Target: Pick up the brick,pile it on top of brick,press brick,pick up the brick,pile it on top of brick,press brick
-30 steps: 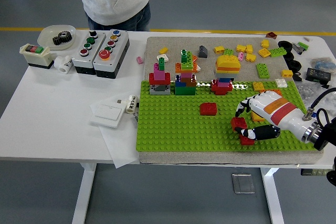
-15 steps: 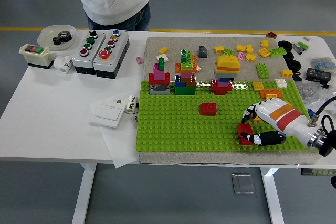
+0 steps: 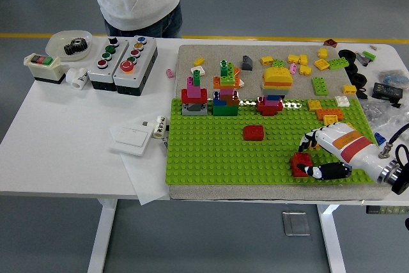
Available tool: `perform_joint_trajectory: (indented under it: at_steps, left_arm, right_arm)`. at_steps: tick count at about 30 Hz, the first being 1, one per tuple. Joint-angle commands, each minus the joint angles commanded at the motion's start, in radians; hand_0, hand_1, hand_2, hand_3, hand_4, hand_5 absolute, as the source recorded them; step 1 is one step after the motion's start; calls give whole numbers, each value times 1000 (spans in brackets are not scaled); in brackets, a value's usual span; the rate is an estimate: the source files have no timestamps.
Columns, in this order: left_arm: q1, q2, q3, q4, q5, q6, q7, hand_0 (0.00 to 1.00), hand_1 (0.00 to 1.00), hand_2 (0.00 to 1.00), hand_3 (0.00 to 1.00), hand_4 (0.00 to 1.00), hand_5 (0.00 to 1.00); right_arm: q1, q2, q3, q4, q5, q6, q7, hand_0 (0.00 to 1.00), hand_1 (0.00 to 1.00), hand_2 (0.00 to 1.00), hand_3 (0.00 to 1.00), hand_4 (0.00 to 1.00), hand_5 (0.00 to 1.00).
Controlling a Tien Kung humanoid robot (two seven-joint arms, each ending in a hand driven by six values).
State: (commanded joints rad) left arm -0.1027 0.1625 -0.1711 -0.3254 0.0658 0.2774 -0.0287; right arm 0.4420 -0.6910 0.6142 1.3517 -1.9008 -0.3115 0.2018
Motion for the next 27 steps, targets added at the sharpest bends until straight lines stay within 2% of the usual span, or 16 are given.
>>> perform_joint_trajectory:
  at_steps: [15, 27]
  left_arm:
    - [-2, -1, -2, 0, 3, 0, 2, 834, 917, 932, 833, 823, 795]
    - [-3, -2, -2, 0, 4, 0, 2, 834, 917, 932, 832, 823, 799]
  right_arm:
    - [-2, 13, 1, -26, 6, 3, 8, 495, 509, 542, 501, 725, 421]
    - [-14, 11, 9, -20, 2, 6, 6, 495, 507, 543, 502, 730, 421]
